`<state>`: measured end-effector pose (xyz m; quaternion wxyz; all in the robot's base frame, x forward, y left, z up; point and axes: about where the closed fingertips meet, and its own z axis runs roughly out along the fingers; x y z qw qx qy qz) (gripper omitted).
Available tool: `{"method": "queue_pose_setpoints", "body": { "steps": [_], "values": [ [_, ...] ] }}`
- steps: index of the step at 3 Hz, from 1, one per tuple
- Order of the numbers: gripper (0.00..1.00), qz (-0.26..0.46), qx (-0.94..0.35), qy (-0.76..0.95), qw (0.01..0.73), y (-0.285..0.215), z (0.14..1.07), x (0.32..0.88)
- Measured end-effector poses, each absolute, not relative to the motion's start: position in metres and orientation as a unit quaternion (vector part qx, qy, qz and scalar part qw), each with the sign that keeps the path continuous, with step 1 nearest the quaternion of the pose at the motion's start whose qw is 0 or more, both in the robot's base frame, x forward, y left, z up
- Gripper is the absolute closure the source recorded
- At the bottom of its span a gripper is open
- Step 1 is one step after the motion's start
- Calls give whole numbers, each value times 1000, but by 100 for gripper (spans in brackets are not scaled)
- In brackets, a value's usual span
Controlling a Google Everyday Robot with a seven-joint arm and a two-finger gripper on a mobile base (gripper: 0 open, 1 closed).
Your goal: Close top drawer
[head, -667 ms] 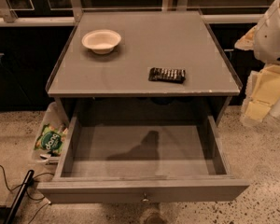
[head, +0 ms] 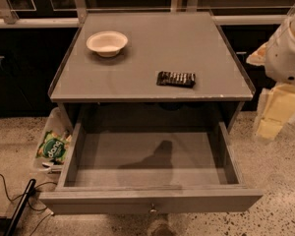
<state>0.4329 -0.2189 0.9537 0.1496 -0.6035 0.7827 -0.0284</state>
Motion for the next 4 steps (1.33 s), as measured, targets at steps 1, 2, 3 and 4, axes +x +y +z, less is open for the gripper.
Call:
{"method": "queue_pose_setpoints", "body": {
  "steps": [1,2,3,4],
  "values": [
    [0,8,-603,786,134,-223,901,411],
    [19,52,-605,785,126,-222,846,374],
    [42,90,-621,766,138,-204,807,335],
    [65,98,-626,762,133,-203,798,327]
  ]
}}
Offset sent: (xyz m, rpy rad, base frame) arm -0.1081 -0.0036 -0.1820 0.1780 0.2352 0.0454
